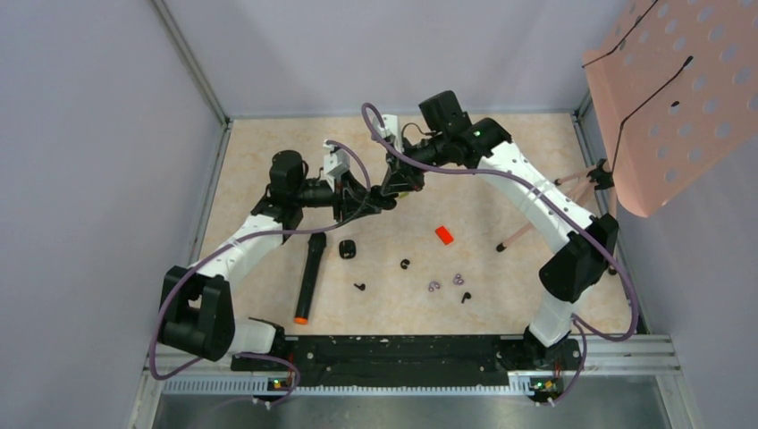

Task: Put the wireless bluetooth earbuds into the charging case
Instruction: Place the earbud in the charging case.

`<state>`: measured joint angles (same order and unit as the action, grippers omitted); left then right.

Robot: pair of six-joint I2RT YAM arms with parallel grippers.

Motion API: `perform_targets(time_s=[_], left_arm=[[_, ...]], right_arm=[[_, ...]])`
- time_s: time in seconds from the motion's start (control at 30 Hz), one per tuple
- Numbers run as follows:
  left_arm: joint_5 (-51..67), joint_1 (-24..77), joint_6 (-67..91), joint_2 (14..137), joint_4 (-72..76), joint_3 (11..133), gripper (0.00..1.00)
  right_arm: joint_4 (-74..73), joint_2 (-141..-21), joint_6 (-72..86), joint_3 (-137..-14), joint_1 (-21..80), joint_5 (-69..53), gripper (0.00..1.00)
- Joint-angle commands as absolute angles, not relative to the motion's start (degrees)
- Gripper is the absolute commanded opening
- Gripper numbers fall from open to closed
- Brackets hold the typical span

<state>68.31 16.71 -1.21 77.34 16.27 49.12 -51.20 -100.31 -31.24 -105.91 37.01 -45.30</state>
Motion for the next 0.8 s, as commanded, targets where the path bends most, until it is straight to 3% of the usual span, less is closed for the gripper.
perform_targets(time_s=[0.0,0.77], left_arm=[[69.06,17.18,-0.31,77.40,19.25,51.77,0.00],[66.82,17.84,6.78,78.66,26.82,51.88,0.00]], right_arm=[[-48.66,-101.04,-29.83,-108.95,37.79,-47.71,0.00],[-49.15,-103.62,-31.41,-110.37,38.23,-48.40,0.00]])
